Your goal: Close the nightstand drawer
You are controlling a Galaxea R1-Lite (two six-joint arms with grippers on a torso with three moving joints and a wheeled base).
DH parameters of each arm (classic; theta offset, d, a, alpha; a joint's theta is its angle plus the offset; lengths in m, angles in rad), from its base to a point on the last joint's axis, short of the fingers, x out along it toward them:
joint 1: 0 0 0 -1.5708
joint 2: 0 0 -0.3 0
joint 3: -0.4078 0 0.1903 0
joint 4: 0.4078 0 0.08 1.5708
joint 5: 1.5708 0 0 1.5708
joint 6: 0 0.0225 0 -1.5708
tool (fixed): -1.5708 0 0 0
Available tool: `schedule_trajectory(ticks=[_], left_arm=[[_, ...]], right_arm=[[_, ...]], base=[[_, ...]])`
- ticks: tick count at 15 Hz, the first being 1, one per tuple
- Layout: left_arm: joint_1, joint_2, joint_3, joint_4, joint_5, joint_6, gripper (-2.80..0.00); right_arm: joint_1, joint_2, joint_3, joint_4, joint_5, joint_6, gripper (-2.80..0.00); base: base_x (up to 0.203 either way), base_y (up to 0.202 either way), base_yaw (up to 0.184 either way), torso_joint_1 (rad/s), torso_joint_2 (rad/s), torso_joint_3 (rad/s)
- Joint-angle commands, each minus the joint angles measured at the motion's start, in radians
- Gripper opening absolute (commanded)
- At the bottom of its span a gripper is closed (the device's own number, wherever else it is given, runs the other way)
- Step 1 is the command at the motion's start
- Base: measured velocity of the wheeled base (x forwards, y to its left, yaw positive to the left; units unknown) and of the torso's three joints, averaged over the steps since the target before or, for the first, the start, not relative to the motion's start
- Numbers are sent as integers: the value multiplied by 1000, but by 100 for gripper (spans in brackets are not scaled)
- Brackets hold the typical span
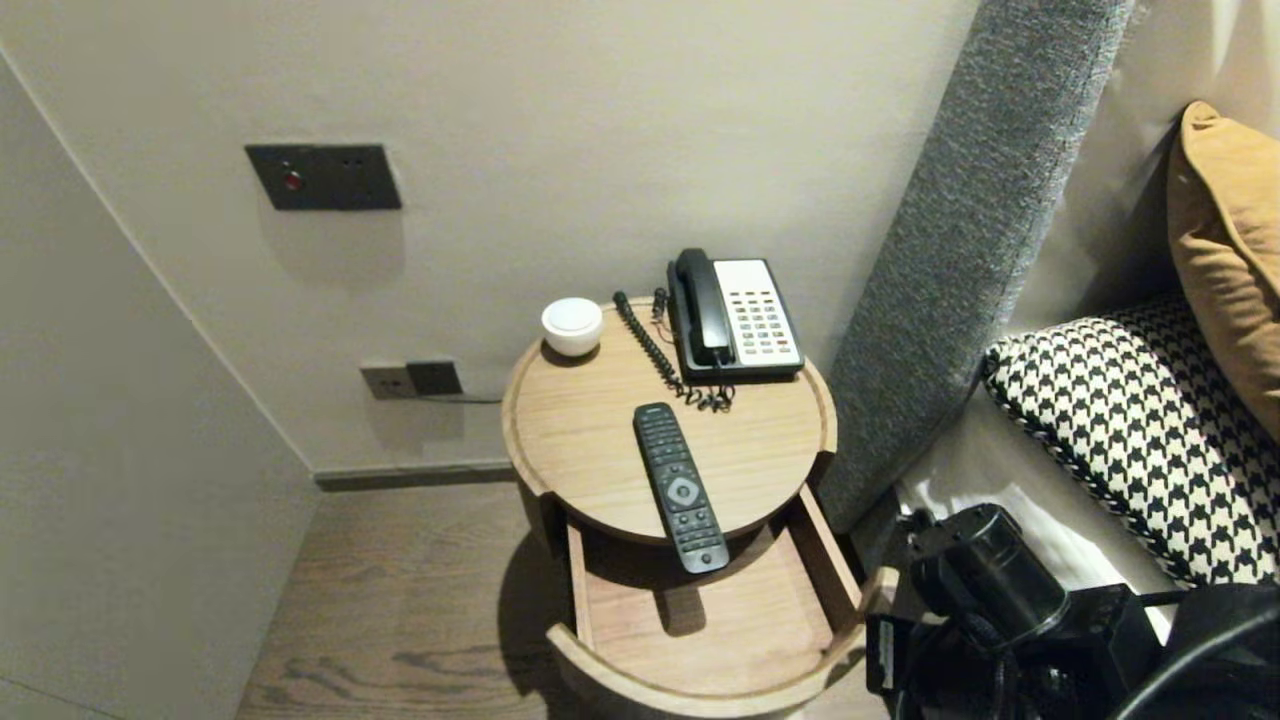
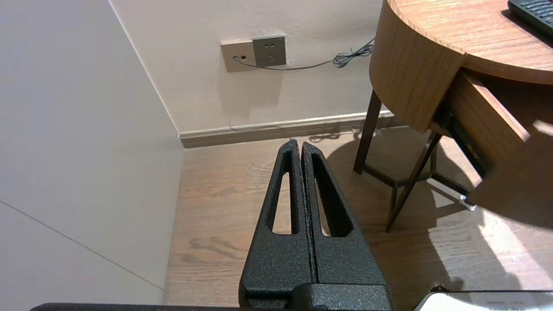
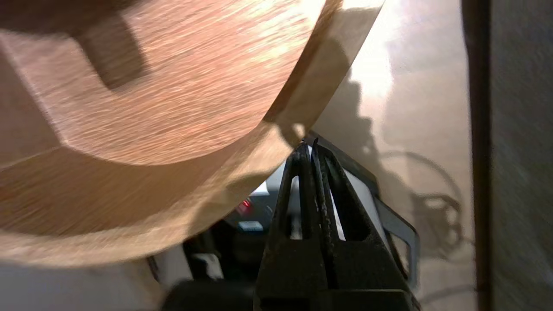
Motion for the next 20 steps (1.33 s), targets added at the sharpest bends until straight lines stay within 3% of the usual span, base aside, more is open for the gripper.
schedule_trajectory(ticks=[1,11,20], left_arm=[[0,0,0,0,0,1,-280],[0,0,0,0,0,1,-280],[0,0,0,0,0,1,-280]], right_arm=[[-14,25,-64,2,-3,0,-280],[-87,179,-290,11,-1,-33,-280],[-135,233,-411,50,0,-57,-280]], base=[[0,0,0,0,0,0],[0,0,0,0,0,0],[0,0,0,0,0,0]])
